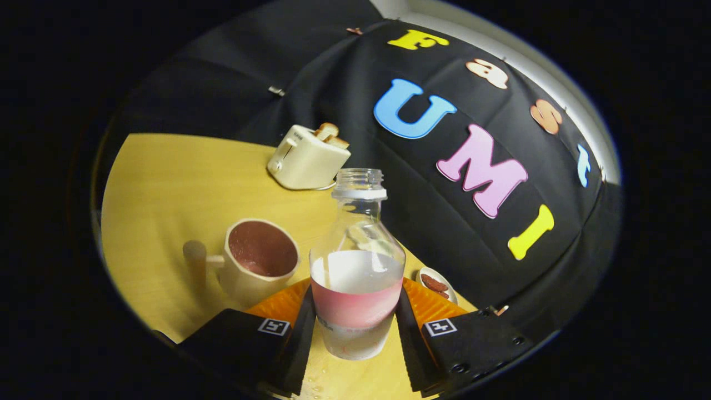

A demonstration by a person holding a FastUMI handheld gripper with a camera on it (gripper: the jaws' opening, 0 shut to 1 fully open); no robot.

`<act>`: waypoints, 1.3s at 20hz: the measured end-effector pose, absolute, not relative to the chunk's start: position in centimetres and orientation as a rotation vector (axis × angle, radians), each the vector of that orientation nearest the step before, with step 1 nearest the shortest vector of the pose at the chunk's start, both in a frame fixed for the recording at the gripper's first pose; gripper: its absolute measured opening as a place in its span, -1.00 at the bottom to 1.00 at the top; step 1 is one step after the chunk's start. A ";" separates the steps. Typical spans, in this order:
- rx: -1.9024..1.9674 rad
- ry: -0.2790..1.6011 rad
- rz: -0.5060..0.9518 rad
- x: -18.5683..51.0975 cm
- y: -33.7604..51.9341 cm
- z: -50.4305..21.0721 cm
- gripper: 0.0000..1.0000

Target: Take the bottle from table, then pour the juice into the cup, finally place the bottle on the coaster

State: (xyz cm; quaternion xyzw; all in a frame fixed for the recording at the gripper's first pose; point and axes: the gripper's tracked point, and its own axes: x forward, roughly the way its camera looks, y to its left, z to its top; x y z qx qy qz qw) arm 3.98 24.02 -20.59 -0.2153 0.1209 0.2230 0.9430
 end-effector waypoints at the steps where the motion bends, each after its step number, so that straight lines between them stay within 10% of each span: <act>1: -0.389 0.239 0.441 4.4 23.9 -19.9 0.46; 15: 0.056 0.102 0.364 12.8 21.6 -12.3 0.48; 26: 0.068 0.173 0.323 19.2 20.2 -22.0 0.48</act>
